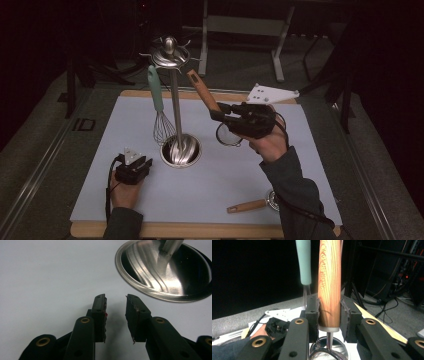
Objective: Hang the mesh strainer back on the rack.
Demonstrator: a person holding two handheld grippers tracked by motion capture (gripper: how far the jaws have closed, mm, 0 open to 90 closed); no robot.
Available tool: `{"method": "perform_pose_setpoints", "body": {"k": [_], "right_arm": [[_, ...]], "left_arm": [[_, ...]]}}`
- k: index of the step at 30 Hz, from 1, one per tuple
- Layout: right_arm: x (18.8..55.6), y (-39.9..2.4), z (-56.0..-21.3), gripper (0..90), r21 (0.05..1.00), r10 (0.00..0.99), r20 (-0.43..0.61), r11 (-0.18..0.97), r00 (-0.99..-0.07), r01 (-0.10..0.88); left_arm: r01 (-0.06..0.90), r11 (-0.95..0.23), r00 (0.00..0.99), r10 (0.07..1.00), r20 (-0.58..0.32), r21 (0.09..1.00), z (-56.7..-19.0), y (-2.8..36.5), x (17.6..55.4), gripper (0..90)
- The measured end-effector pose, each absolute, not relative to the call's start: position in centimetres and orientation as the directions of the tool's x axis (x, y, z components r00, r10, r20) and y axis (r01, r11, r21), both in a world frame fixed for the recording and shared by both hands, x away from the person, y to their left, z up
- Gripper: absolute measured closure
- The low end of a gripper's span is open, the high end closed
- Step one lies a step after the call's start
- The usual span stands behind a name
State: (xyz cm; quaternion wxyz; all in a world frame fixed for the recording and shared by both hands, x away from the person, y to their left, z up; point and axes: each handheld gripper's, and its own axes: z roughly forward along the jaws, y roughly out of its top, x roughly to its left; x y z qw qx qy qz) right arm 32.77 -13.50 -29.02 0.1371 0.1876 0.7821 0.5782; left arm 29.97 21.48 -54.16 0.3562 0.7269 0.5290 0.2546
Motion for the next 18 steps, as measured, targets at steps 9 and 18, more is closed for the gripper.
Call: {"method": "perform_pose_setpoints", "body": {"k": [9,18], "right_arm": [[31.8,-12.5,-27.6,71.3,0.965,0.421,-0.026,0.247,-0.907,0.087],[32.9,-11.0,-28.5,71.3,0.957,0.441,-0.022,0.270,-0.897,0.109]], "left_arm": [[0.587,-0.187,0.311,0.950,-0.006,0.788,-54.2,21.5,30.0,69.8],[0.587,-0.186,0.311,0.950,-0.007,0.787,-54.2,21.5,30.0,69.8]]}}
